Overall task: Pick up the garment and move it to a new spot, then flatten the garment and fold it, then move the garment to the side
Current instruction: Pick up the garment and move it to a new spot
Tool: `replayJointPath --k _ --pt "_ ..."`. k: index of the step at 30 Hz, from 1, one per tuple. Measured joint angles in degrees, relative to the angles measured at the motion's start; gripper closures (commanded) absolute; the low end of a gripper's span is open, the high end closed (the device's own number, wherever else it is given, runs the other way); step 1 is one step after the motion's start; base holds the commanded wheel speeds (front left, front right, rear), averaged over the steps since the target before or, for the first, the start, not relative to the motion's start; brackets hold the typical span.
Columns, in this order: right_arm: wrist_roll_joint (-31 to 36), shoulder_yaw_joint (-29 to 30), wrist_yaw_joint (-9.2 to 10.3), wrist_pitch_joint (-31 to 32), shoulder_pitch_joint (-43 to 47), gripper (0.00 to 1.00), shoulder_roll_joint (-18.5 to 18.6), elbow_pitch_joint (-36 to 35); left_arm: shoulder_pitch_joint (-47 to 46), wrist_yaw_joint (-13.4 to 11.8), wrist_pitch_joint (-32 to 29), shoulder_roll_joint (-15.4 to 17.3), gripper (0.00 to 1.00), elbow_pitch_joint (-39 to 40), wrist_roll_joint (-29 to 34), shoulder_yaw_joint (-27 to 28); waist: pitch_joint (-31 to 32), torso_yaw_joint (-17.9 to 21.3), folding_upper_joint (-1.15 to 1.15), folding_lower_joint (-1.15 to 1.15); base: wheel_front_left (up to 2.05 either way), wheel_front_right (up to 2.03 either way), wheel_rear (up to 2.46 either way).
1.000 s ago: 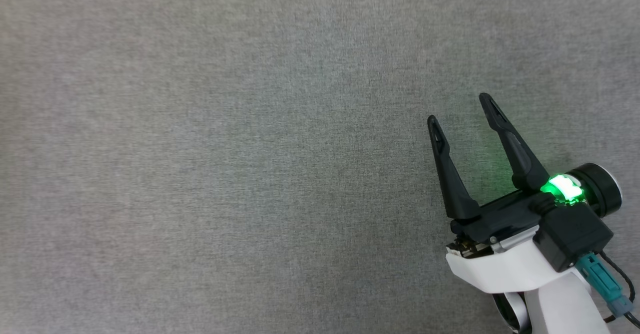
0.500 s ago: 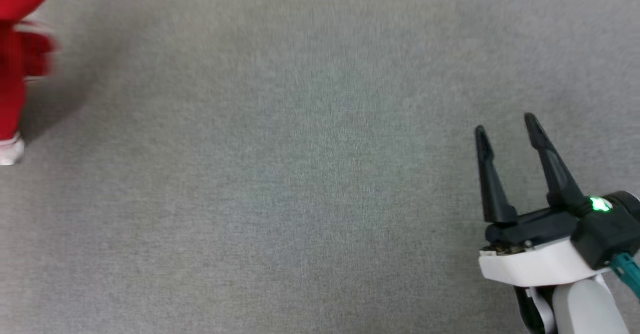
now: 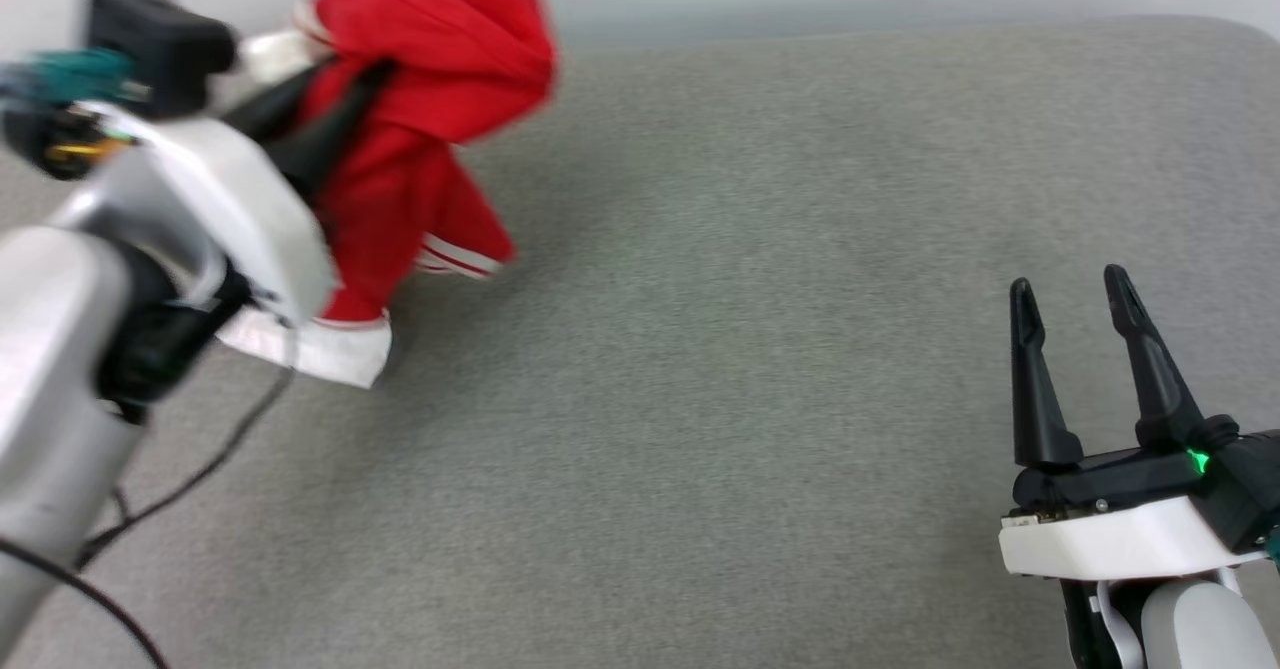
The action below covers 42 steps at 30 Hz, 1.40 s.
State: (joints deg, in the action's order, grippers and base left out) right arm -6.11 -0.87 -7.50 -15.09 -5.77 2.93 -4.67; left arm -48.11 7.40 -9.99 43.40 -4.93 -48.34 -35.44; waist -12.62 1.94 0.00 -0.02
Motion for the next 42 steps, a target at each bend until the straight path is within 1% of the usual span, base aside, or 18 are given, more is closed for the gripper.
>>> replayJointPath --k 4,7,9,17,19,21,22,23,24,27,29,32,34,38,42 --pt "-0.53 0.16 0.0 0.0 0.02 0.0 -0.02 -0.15 -0.87 -0.01 1.12 -3.76 1.0 -0.21 1.74 -5.42 0.48 2.48 0.0 0.0 0.0 0.0 0.0" --pt "-0.91 0.34 0.0 0.0 0.12 0.0 -0.02 -0.25 -1.71 -0.01 2.01 -7.36 1.0 -1.04 2.46 -9.71 0.47 4.45 0.0 0.01 0.0 0.0 0.0" --pt "-1.0 0.44 0.0 0.0 0.16 0.0 -0.02 -0.34 -2.01 -0.01 2.74 -9.78 1.0 -1.85 3.76 -13.56 0.31 5.76 0.0 0.01 0.0 0.0 0.0" --pt "-2.45 1.45 0.0 0.0 0.23 0.0 0.0 -0.37 -0.4 0.0 5.92 -21.94 1.0 -9.0 6.68 -31.08 -0.56 10.43 0.0 0.01 0.0 0.0 0.0" --pt "-2.49 1.32 0.0 0.0 0.21 0.0 -0.01 -0.45 0.49 0.0 6.82 -24.27 1.0 -11.34 6.81 -34.0 -0.66 11.22 0.0 0.01 0.0 0.0 0.0" --pt "-2.49 1.33 0.0 0.0 0.19 0.0 -0.01 -0.49 1.09 0.0 7.82 -26.29 1.0 -13.7 6.8 -35.48 -0.74 11.74 0.0 0.01 0.0 0.0 0.0" --pt "-2.49 1.38 0.0 0.0 0.19 0.0 -0.01 -0.53 1.3 0.0 8.46 -27.07 0.94 -15.03 6.82 -35.89 -0.74 11.86 0.0 0.01 0.0 0.0 0.0" --pt "-2.49 1.48 0.0 0.0 0.18 0.0 -0.01 -0.56 1.57 0.0 9.12 -27.77 0.52 -16.16 6.95 -36.29 -0.72 11.86 0.0 0.01 0.0 0.0 0.0" --pt "-2.49 1.63 0.0 0.0 0.16 0.0 -0.01 -0.58 1.79 0.0 9.91 -28.38 0.0 -17.5 7.48 -36.46 -0.68 11.81 0.0 0.01 0.0 0.0 0.0" --pt "-2.5 2.05 0.0 0.0 0.26 0.0 0.0 -0.52 2.15 0.0 12.05 -30.11 0.0 -20.58 7.22 -36.71 -0.29 11.18 0.0 0.01 0.0 0.0 0.0" --pt "-2.48 1.97 0.0 0.0 0.47 0.0 -0.01 -0.41 2.17 0.0 13.7 -30.67 0.0 -21.79 6.68 -36.65 0.17 10.52 0.0 0.02 0.0 0.0 0.0" --pt "-2.33 2.19 0.0 0.0 1.29 0.0 -0.02 -0.19 2.17 -0.02 16.63 -30.63 0.0 -23.05 6.0 -35.52 1.19 9.28 0.0 0.02 0.0 0.0 0.0" --pt "-2.09 2.52 0.0 0.0 1.5 0.0 -0.01 -0.07 2.2 -0.62 19.08 -30.2 0.0 -23.32 5.11 -33.64 2.21 8.39 0.0 0.02 0.0 0.0 0.0" --pt "-1.75 3.25 0.0 0.0 2.43 0.0 -0.02 -0.07 3.17 -3.76 23.17 -27.77 0.0 -22.86 2.67 -27.74 4.65 6.46 0.0 0.02 0.0 0.0 0.0" --pt "-1.45 4.22 0.0 0.0 3.36 0.0 0.0 -0.33 6.08 -8.17 24.77 -23.03 0.0 -20.73 0.59 -20.15 7.06 4.27 0.0 0.02 0.0 0.0 0.0"
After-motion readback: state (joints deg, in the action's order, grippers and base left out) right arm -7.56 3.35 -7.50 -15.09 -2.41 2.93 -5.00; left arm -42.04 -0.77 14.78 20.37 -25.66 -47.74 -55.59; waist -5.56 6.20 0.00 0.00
